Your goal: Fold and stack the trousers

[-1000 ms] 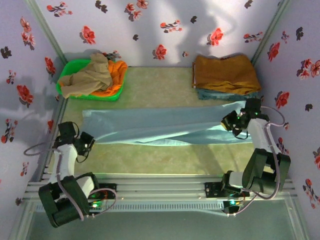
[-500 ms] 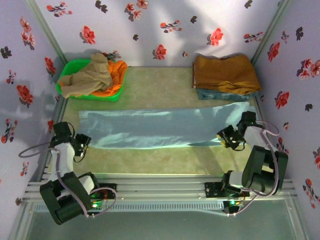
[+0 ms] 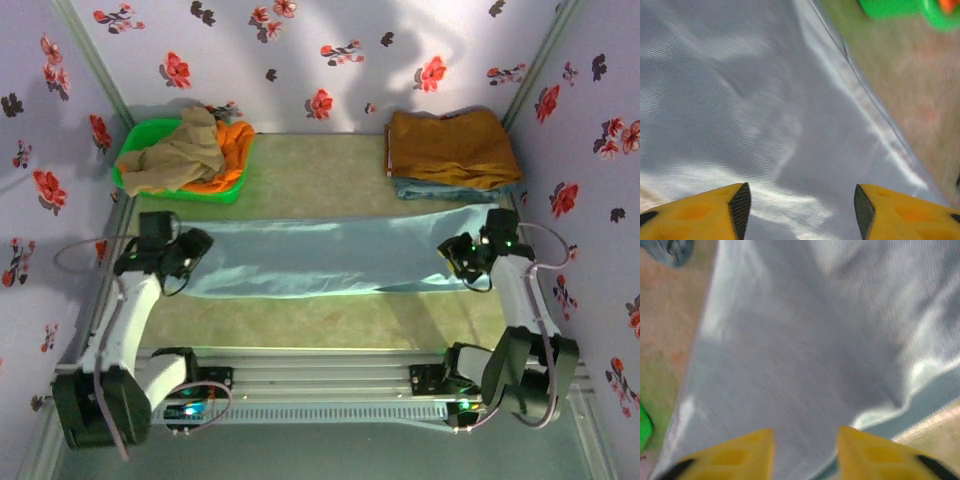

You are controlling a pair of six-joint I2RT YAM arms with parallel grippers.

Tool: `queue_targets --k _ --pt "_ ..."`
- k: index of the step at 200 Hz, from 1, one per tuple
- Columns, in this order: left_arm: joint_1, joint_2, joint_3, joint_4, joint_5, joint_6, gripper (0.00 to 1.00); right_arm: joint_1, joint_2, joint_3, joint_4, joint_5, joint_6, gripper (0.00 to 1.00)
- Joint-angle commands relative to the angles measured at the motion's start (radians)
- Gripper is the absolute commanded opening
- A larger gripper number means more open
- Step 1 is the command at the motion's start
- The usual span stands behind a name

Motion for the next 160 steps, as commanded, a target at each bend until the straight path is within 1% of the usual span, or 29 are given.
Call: queue_targets --k 1,10,29,46,57,66,71,88,102,128,148,160 --pt "-0.089 0.172 0.03 0.188 -0.067 -0.079 0.51 0.036 0.126 0.059 0.115 0.042 0.059 0.09" --pt "-0.1 0.248 0.036 0.245 -0.073 -0.092 0.45 0.047 0.181 0.075 0.148 0.044 0.068 0.0" --pt "-0.094 0.358 0.036 0.327 -0.089 -0.107 0.42 0.055 0.261 0.095 0.19 0.049 0.079 0.0" --pt "-0.072 0.395 0.012 0.36 -0.139 -0.112 0.42 0.055 0.287 0.108 0.19 0.059 0.067 0.0" --pt "-0.038 0.406 -0.016 0.37 -0.164 -0.12 0.41 0.054 0.29 0.125 0.166 0.078 0.048 0.0" --pt "0.007 0.416 -0.049 0.386 -0.164 -0.13 0.4 0.054 0.289 0.142 0.146 0.097 0.031 0.0" --pt "0.034 0.42 -0.067 0.389 -0.162 -0.139 0.4 0.054 0.29 0.153 0.134 0.105 0.022 0.02" --pt "0.134 0.413 -0.132 0.414 -0.133 -0.152 0.37 0.049 0.296 0.189 0.103 0.119 0.004 0.08" --pt "0.191 0.384 -0.174 0.415 -0.131 -0.147 0.37 0.045 0.304 0.211 0.091 0.128 0.002 0.11" --pt "0.294 0.302 -0.223 0.356 -0.142 -0.148 0.36 0.044 0.33 0.244 0.085 0.102 0.014 0.16" --pt "0.381 0.236 -0.23 0.318 -0.129 -0.128 0.36 0.044 0.327 0.257 0.08 0.094 0.017 0.2" --pt "0.425 0.209 -0.214 0.295 -0.113 -0.109 0.37 0.044 0.322 0.269 0.058 0.102 0.004 0.24"
